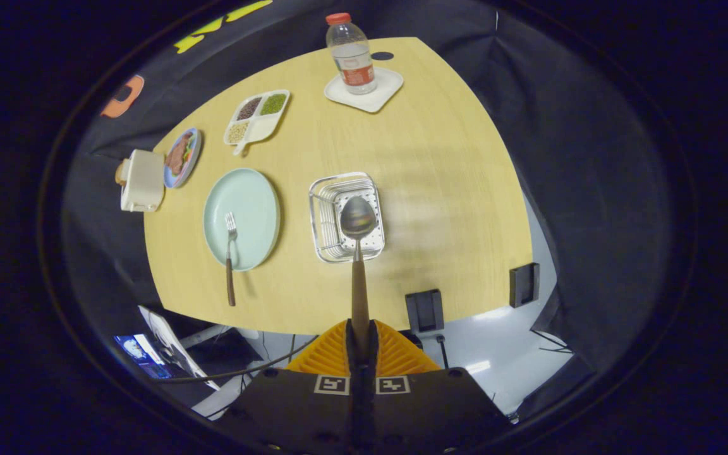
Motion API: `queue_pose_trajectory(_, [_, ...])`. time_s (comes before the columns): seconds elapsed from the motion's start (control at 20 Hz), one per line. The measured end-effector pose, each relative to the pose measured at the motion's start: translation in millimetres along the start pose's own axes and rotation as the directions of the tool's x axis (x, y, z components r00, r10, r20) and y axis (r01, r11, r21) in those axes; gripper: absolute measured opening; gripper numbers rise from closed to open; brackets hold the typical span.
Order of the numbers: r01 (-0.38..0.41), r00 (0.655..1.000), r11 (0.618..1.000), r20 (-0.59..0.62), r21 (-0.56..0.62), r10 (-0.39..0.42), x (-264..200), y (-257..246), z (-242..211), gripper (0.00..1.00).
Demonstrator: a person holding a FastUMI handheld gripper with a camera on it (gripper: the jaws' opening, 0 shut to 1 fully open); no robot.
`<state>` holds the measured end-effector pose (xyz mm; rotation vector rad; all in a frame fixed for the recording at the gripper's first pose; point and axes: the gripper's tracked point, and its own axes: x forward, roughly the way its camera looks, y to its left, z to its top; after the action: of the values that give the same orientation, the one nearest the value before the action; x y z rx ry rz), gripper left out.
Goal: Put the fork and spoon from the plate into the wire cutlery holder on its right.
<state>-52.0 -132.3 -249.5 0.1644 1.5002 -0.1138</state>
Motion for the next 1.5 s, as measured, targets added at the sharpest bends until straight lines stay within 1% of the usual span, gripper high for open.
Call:
queue_pose_trajectory(0.25, [0.008, 0.999, 1.000, -0.031, 0.026, -0.007, 20, 0, 14, 0.00])
queue_pose_trajectory(0.35, [-0.001, 0.999, 0.999, -0.039, 0.050, 0.002, 26, 3, 16, 0.01])
queue_pose_trajectory(0.4, [0.005, 0.999, 0.998, -0.035, 0.055, -0.003, 29, 3, 18, 0.05])
queue_pose_trajectory(0.45, [0.011, 1.000, 0.999, -0.028, 0.046, -0.010, 30, 3, 21, 0.06])
queue_pose_trajectory(0.5, [0.015, 1.000, 0.999, -0.014, 0.038, -0.014, 27, 4, 23, 0.18])
queue_pose_trajectory(0.7, [0.024, 0.999, 1.000, 0.040, 0.013, -0.024, 18, 7, 25, 0.80])
queue_pose_trajectory(0.75, [0.034, 0.998, 0.999, 0.054, 0.003, -0.034, 12, 7, 25, 0.83])
queue_pose_trajectory(0.9, [0.074, 0.987, 0.996, 0.147, -0.043, -0.067, -11, 14, 31, 0.88])
queue_pose_trajectory(0.95, [0.077, 0.981, 0.995, 0.182, -0.055, -0.066, -21, 22, 34, 0.88])
queue_pose_trajectory(1.05, [0.075, 0.967, 0.991, 0.252, -0.107, -0.046, -41, 52, 39, 0.88])
queue_pose_trajectory(1.1, [0.064, 0.964, 0.988, 0.266, -0.140, -0.025, -45, 71, 37, 0.88])
queue_pose_trajectory(1.2, [0.024, 0.971, 0.983, 0.237, -0.179, 0.020, -42, 109, 24, 0.88])
queue_pose_trajectory(1.3, [-0.015, 0.983, 0.981, 0.178, -0.192, 0.050, -25, 143, 6, 0.88])
queue_pose_trajectory(1.35, [-0.027, 0.987, 0.980, 0.152, -0.200, 0.058, -16, 156, -1, 0.89])
queue_pose_trajectory(1.4, [-0.036, 0.990, 0.977, 0.127, -0.211, 0.064, -5, 169, -6, 0.91])
queue_pose_trajectory(1.5, [-0.044, 0.994, 0.974, 0.084, -0.224, 0.065, 16, 191, -17, 0.91])
